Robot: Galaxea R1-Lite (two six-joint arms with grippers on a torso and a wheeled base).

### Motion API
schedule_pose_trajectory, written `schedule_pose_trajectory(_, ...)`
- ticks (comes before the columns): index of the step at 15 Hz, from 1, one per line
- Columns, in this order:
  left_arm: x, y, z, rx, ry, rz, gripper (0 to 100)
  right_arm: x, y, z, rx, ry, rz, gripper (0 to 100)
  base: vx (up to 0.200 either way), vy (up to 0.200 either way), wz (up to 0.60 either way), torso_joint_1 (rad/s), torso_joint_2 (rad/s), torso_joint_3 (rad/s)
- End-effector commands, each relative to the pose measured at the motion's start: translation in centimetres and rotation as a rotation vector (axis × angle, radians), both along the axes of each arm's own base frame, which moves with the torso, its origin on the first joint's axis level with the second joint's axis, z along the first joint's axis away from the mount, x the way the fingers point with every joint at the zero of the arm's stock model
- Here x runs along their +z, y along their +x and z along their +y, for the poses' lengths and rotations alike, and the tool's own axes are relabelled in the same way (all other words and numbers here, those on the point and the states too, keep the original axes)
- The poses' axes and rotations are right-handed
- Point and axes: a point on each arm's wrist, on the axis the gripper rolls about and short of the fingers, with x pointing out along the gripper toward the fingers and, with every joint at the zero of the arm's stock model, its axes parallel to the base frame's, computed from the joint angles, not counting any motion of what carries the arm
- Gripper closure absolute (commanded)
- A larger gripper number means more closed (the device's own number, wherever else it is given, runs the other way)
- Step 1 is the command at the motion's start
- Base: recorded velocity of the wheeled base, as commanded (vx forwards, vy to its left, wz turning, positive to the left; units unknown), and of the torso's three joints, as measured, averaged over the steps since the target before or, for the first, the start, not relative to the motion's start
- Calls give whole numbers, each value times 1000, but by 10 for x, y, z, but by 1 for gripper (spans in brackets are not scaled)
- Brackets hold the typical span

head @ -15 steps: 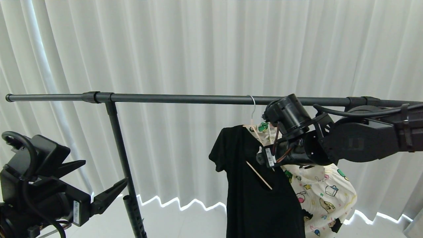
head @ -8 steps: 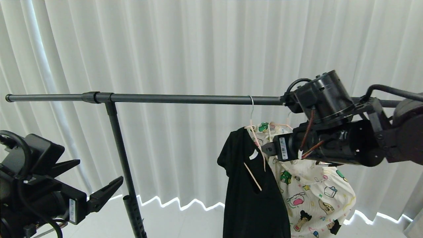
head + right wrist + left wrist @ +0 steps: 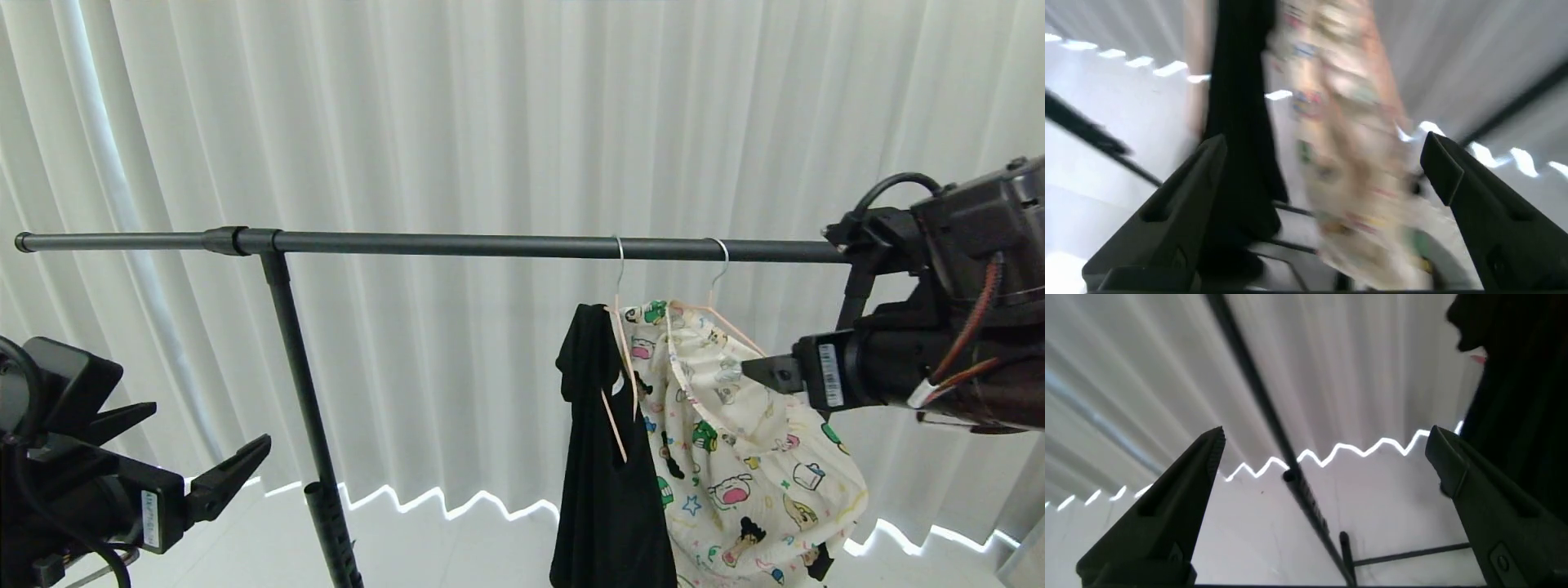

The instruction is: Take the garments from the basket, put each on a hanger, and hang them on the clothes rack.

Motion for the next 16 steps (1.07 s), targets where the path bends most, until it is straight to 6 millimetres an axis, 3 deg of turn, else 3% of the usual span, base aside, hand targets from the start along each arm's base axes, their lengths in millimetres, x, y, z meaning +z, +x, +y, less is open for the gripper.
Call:
schedule_pose_trajectory(1, -4, -6, 11, 86, -1, 0, 0, 5, -24, -55, -73, -109, -9, 0, -200, 0, 0, 2, 2, -2)
schedule_pose_trajectory(3, -8, -9, 18, 142, -2, 10, 0, 3, -40, -89, -138, -225, 19, 0, -200, 0, 0, 7, 5, 0)
schedule_pose_trajectory(5, -12, -13, 21, 174, -4, 17, 0, -1, -48, -108, -208, -269, 30, 0, -200, 0, 0, -2, 5, 10)
schedule_pose_trajectory(9, -45, -43, 28, 281, -6, 81, 0, -31, -83, -149, -383, -436, 120, 0, -200, 0, 0, 0, 1, 5)
schedule_pose_trajectory(12, -68, -69, 28, 362, -6, 89, 0, -54, -111, -156, -435, -471, 120, 0, -200, 0, 0, 3, 2, 4)
schedule_pose_trajectory(16, -80, -97, 21, 372, -5, 95, 0, -87, -136, -156, -473, -476, 103, 0, -200, 0, 0, 1, 0, 4)
